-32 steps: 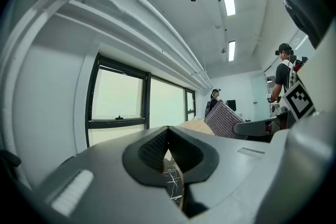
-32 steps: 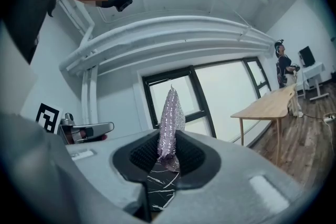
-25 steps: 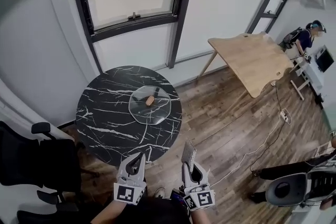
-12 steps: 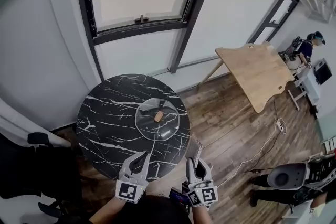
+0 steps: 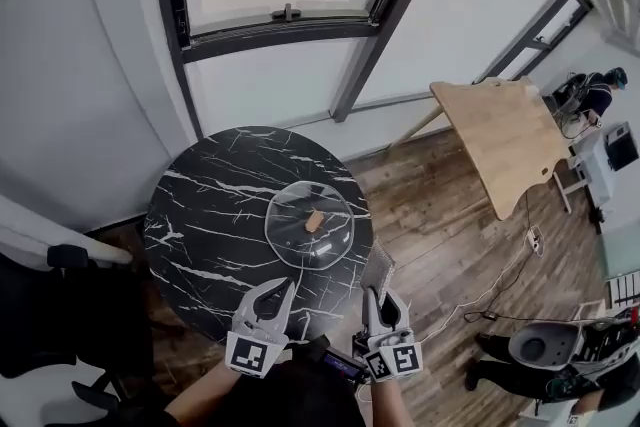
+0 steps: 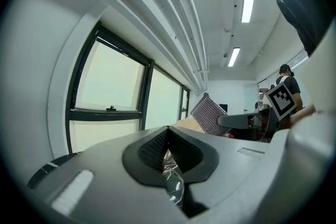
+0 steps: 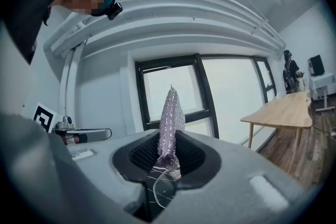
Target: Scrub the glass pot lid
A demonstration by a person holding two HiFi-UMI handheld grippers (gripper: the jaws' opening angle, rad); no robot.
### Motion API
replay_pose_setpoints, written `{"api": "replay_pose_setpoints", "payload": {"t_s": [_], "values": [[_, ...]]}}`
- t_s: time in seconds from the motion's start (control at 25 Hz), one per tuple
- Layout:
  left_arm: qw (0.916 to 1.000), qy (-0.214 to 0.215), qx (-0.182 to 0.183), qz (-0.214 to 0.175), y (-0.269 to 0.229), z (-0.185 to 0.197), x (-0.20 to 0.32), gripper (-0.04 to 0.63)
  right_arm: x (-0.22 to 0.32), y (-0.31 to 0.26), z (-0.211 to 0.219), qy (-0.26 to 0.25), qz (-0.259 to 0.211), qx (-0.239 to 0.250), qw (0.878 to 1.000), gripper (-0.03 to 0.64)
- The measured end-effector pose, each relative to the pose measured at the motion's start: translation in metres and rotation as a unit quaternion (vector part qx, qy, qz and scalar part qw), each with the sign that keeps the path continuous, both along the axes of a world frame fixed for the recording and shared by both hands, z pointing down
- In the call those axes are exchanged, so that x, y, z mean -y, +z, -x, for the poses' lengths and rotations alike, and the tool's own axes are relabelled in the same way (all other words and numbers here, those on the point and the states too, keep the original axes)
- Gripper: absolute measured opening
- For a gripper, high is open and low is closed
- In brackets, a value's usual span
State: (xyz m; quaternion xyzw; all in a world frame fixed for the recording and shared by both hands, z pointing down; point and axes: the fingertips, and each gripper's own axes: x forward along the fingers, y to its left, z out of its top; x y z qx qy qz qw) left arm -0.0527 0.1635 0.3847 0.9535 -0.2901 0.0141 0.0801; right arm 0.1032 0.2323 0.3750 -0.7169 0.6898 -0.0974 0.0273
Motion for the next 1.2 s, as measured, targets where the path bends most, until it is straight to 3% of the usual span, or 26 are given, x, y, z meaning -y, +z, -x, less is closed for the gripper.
{"api": "replay_pose_setpoints", "payload": {"t_s": [0.32, 0.52, 0.72, 0.88, 0.92, 1.0, 1.2], "values": [[0.9993, -0.034, 0.015, 0.009, 0.011, -0.035, 0.041, 0.003, 0.060, 0.023, -0.043, -0.049, 0.018, 0.013, 0.999, 0.075], [0.9971, -0.056, 0.050, 0.007, 0.039, -0.061, 0.066, 0.003, 0.103, 0.040, -0.072, -0.092, 0.026, 0.001, 0.995, 0.075], [0.9964, -0.054, 0.059, 0.029, 0.076, -0.097, 0.083, 0.003, 0.136, 0.066, -0.107, -0.127, 0.041, -0.011, 0.991, 0.075], [0.9930, -0.051, 0.100, 0.038, 0.118, -0.120, 0.101, 0.003, 0.160, 0.093, -0.129, -0.149, 0.055, -0.019, 0.987, 0.075], [0.9918, -0.044, 0.114, 0.039, 0.133, -0.126, 0.103, 0.015, 0.165, 0.101, -0.133, -0.155, 0.060, -0.020, 0.986, 0.075], [0.9894, -0.025, 0.133, 0.053, 0.162, -0.137, 0.106, 0.104, 0.174, 0.117, -0.138, -0.168, 0.070, -0.018, 0.983, 0.075], [0.9830, -0.002, 0.157, 0.095, 0.220, -0.157, 0.118, 0.176, 0.193, 0.155, -0.141, -0.226, 0.096, -0.028, 0.969, 0.075]]}}
